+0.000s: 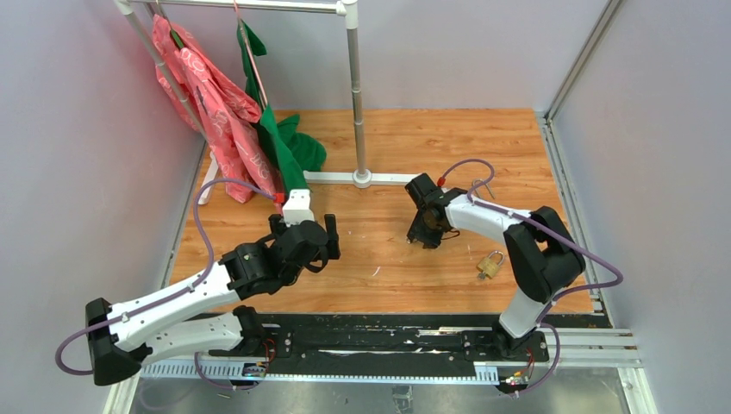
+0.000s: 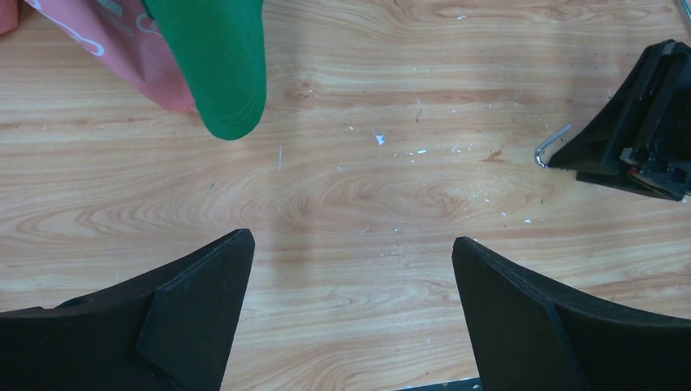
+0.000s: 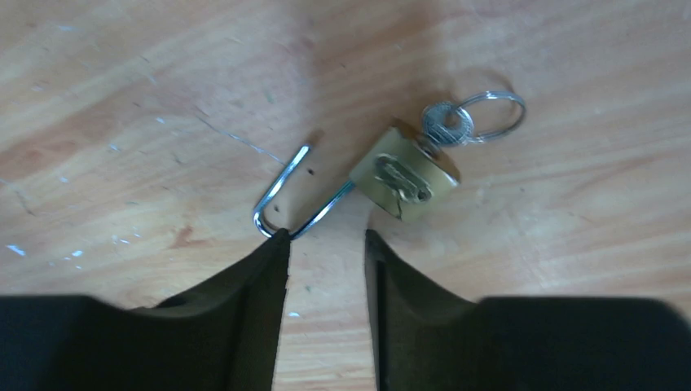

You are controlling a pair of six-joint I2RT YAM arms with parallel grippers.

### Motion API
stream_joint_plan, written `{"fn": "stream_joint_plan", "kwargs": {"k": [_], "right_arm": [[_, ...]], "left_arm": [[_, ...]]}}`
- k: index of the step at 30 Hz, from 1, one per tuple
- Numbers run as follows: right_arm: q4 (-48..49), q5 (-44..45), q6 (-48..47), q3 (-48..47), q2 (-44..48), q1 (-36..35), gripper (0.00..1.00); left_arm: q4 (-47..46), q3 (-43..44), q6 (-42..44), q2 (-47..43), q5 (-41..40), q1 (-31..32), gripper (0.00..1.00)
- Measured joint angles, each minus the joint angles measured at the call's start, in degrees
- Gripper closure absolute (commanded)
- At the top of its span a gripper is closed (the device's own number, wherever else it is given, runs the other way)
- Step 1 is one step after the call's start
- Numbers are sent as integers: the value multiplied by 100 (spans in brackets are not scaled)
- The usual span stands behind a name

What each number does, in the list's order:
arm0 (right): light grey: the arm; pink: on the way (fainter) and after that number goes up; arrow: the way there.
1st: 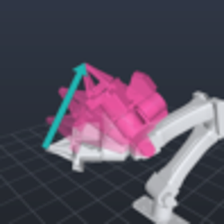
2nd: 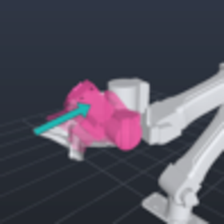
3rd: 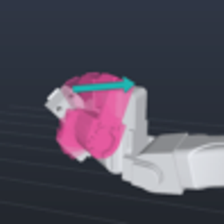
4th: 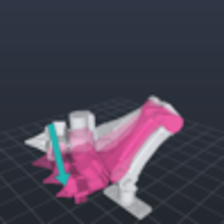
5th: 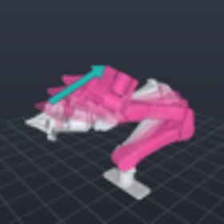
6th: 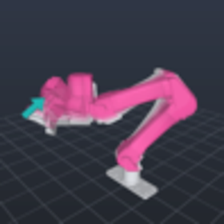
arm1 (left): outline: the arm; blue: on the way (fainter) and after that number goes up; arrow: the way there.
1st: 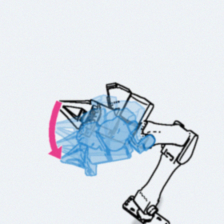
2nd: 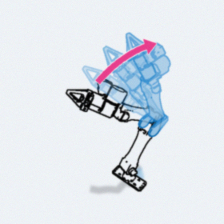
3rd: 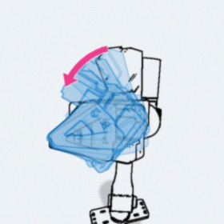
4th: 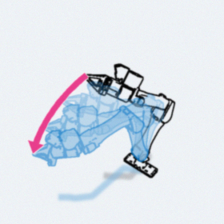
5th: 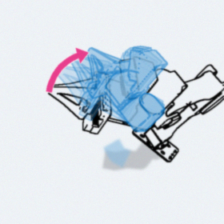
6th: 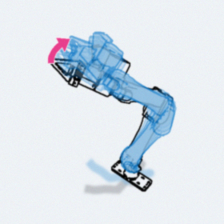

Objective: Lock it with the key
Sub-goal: Pick up the lock from the center of the board.

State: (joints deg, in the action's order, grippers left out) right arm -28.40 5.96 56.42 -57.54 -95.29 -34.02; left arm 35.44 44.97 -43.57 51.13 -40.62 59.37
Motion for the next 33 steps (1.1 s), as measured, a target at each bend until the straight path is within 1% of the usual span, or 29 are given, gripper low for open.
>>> {"fn": "stream_joint_plan", "kwargs": {"k": [3, 4, 9, 11, 16, 19, 20, 24, 27, 30, 31, 33], "right_arm": [[48, 28, 269, -63, -136, -2, 75], [79, 55, 358, -85, -175, -7, 77], [90, 142, 632, -107, -208, -7, 77], [90, 168, 699, -107, -210, -7, 71], [125, 170, 619, -120, -199, -7, 68], [83, 177, 195, -111, -74, -4, 65], [66, 157, 15, -111, 11, -4, 62], [-4, 173, -916, -103, 514, -4, 48], [-125, 494, -1408, -28, 986, 37, 39], [-264, 562, -1386, 94, 1250, 382, 29], [-306, 535, -1318, 118, 1255, 579, 27], [-354, 446, -1123, 122, 1145, 887, 26]], "left_arm": [[48, -11, -13, -109, -13, 0, 0], [50, -37, -15, -181, -17, 0, 0], [72, -109, -15, -319, -13, 0, 0], [70, -138, -15, -319, -7, 0, 0], [70, -170, -15, -317, 48, 0, 0], [61, -177, -13, -317, 68, 0, 0], [48, -190, -11, -317, 79, 0, 0], [-20, -238, 9, -260, 166, 0, 0], [-107, -238, 15, -170, 223, 0, 0], [-229, -251, 35, -94, 289, 0, 0], [-264, -256, 39, -63, 302, 0, 0], [-343, -256, 55, 46, 350, 0, 0]]}}
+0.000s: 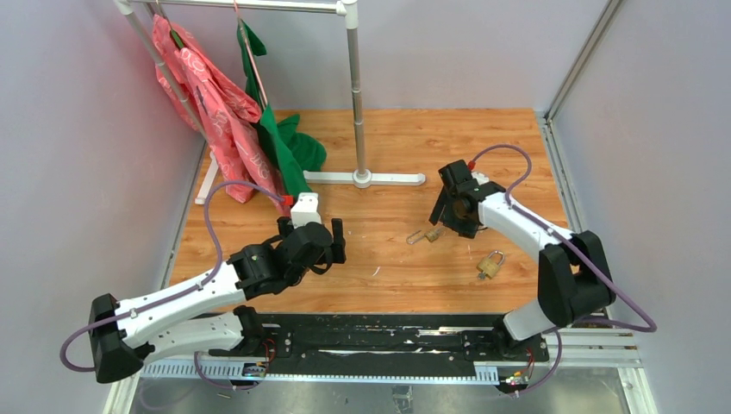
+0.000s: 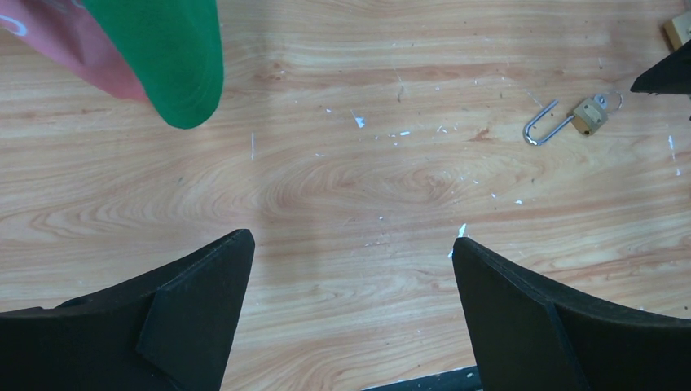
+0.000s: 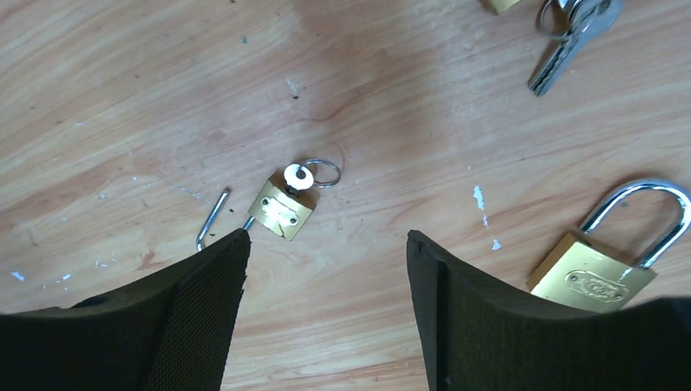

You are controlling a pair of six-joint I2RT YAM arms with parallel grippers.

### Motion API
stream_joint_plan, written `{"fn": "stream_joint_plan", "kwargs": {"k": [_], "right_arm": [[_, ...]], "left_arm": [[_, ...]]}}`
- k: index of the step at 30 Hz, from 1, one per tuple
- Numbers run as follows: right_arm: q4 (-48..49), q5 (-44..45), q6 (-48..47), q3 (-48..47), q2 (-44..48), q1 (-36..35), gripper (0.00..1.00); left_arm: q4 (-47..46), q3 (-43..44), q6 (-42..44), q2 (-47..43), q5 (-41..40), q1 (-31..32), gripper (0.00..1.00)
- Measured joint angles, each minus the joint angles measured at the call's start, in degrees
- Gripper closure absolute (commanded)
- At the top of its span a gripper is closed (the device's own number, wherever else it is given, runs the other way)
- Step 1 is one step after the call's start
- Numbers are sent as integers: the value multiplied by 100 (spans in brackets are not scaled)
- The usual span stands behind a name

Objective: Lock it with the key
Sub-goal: Pick up the lock from the center of the board.

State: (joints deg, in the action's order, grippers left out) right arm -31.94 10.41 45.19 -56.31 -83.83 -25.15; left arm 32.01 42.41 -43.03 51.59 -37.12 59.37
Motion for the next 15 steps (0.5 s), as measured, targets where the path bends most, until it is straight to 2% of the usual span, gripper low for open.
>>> {"fn": "stream_joint_plan", "kwargs": {"k": [6, 15], "right_arm": [[-361, -367, 612, -323, -664, 129, 38], [-588, -835, 1298, -629, -1414, 129, 41]], "left_arm": [[-68, 0, 59, 192, 140, 0, 0], [-74, 0, 85, 153, 151, 0, 0]]}}
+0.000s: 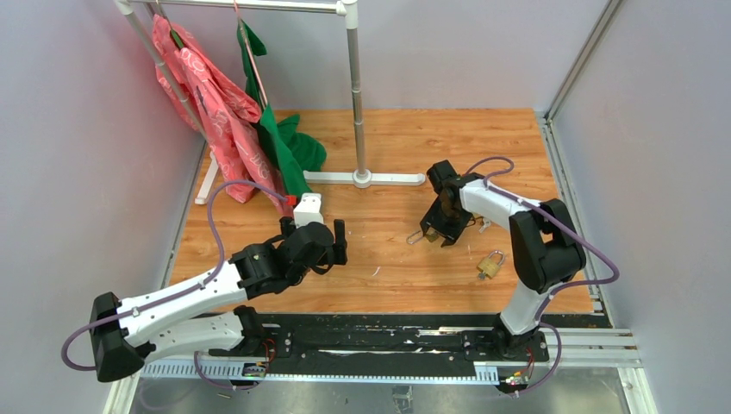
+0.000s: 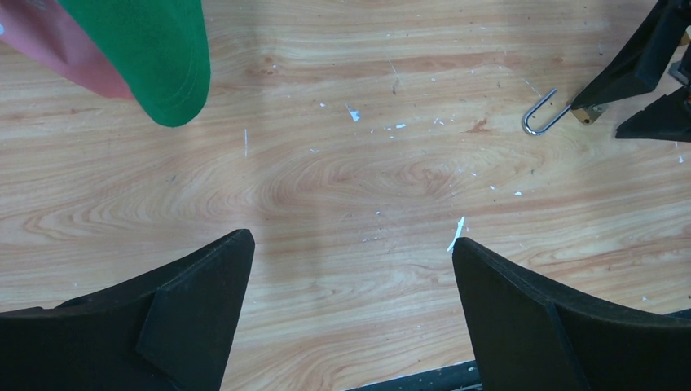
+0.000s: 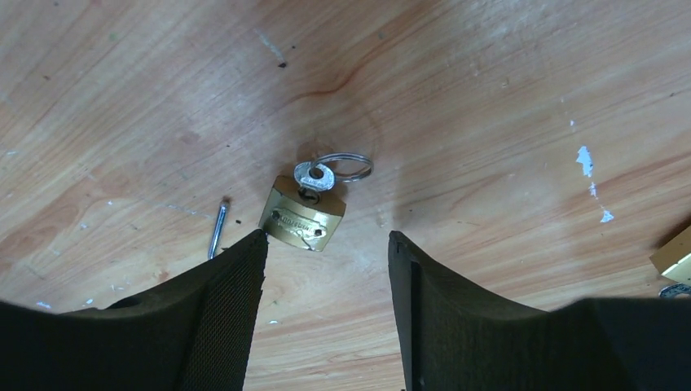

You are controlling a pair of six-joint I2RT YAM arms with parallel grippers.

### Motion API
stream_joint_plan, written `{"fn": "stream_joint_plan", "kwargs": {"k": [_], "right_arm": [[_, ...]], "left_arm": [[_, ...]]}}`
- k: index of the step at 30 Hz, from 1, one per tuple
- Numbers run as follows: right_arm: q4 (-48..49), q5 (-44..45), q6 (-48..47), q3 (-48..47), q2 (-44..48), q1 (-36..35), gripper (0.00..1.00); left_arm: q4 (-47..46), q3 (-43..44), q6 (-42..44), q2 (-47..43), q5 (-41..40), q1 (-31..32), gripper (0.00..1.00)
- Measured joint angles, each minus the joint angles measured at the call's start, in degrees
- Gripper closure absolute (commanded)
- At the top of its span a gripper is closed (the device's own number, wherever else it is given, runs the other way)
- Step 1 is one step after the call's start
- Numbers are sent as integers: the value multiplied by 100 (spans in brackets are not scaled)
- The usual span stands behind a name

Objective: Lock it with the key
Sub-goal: Pick up the lock from the center of the board.

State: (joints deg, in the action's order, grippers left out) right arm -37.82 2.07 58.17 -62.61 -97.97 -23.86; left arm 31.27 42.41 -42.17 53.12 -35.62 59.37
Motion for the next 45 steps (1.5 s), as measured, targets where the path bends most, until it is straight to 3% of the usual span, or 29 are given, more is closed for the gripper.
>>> {"fn": "stream_joint_plan", "kwargs": {"k": [9, 13, 20, 22, 27, 29, 31, 34, 36, 42, 45], "right_arm": [[-81, -31, 306, -197, -236, 0, 48], [-118, 7, 378, -365, -485, 0, 59], [-76, -50, 492, -374, -501, -81, 67], [0, -157, 568, -363, -501, -177, 64], [205, -404, 774, -310, -501, -466, 34], [308, -494, 793, -286, -470, -538, 31], [391, -529, 802, -210, -407, -562, 34], [459, -533, 841, -39, -271, -634, 51], [446, -503, 909, 46, -219, -754, 57], [271, -275, 1049, -59, -302, -1027, 61], [142, -201, 1108, -348, -518, -1029, 71]], "left_arm": [[-20, 0, 0, -105, 4, 0, 0], [-68, 0, 2, -103, 46, 0, 0], [-166, 0, -2, 46, 181, 0, 0], [-240, 0, -24, 162, 256, 0, 0], [-308, 0, -105, 485, 389, 0, 0], [-304, 0, -114, 481, 393, 0, 0], [-295, 0, -111, 435, 385, 0, 0], [-282, 0, -111, 369, 332, 0, 0], [-271, 0, -114, 358, 304, 0, 0], [-243, 0, -140, 326, 282, 0, 0], [-232, 0, -157, 243, 284, 0, 0]]}}
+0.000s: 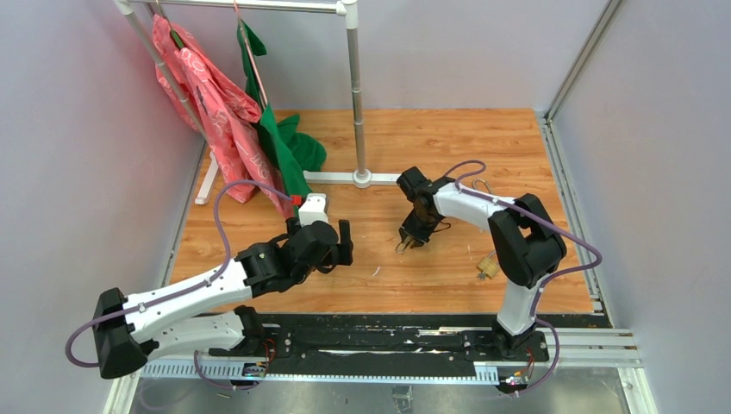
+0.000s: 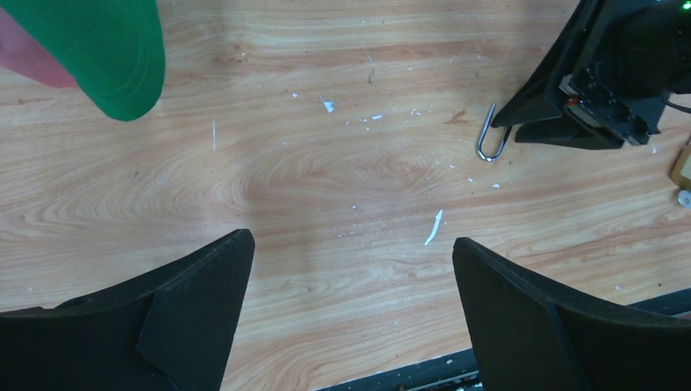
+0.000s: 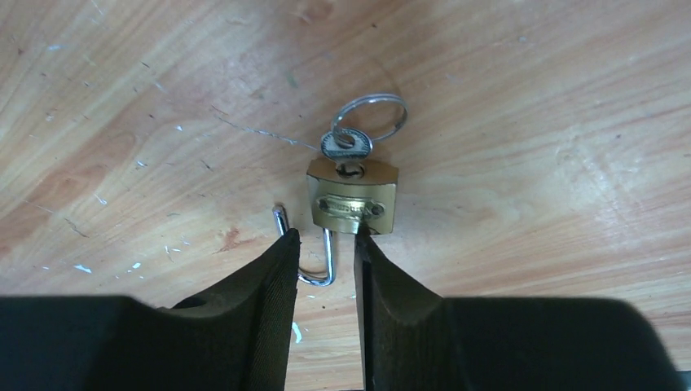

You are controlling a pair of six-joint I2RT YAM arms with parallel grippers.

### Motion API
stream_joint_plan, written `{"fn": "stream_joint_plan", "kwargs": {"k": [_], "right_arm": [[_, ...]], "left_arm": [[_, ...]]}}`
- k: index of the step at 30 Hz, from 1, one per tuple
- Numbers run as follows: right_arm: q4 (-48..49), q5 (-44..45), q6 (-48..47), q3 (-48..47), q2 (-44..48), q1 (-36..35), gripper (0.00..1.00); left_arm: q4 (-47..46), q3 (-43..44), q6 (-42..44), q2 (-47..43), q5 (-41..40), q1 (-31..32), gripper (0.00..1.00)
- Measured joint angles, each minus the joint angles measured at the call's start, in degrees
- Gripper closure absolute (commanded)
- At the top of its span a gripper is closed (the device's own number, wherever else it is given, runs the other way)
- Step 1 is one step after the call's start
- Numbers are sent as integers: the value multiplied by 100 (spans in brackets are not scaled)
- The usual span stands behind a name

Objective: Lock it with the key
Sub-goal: Pick up the lock from the center of the board.

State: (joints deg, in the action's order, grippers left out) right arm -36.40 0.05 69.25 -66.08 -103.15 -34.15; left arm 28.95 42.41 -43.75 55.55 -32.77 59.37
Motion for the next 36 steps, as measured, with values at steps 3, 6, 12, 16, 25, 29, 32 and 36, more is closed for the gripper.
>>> {"fn": "stream_joint_plan", "kwargs": {"k": [3, 6, 12, 16, 25, 29, 32, 36], "right_arm": [[-37, 79, 33, -133, -109, -9, 97], [-79, 160, 79, -162, -136, -37, 100], [44, 96, -114, -116, -74, -42, 100], [688, -232, -251, 511, 623, -48, 100], [2479, -1132, 35, 1611, 2509, -63, 100], [2887, -1412, 186, 1646, 2769, -101, 100], [3064, -1580, 275, 1696, 2898, -118, 100], [3174, -1792, 358, 1698, 2944, -125, 100]], "left_arm": [[28, -9, -37, -120, -2, 0, 0], [39, -55, -90, -280, -2, 0, 1], [33, -177, -232, -378, -85, 0, 1], [-72, -262, -208, -568, 59, 0, 1], [-1740, -942, -278, -754, 1209, 0, 9], [-2448, -1213, -387, -656, 1528, 0, 14], [-2868, -1257, -472, -623, 1563, 0, 20], [-3471, -1445, -566, -678, 1543, -37, 25]]}}
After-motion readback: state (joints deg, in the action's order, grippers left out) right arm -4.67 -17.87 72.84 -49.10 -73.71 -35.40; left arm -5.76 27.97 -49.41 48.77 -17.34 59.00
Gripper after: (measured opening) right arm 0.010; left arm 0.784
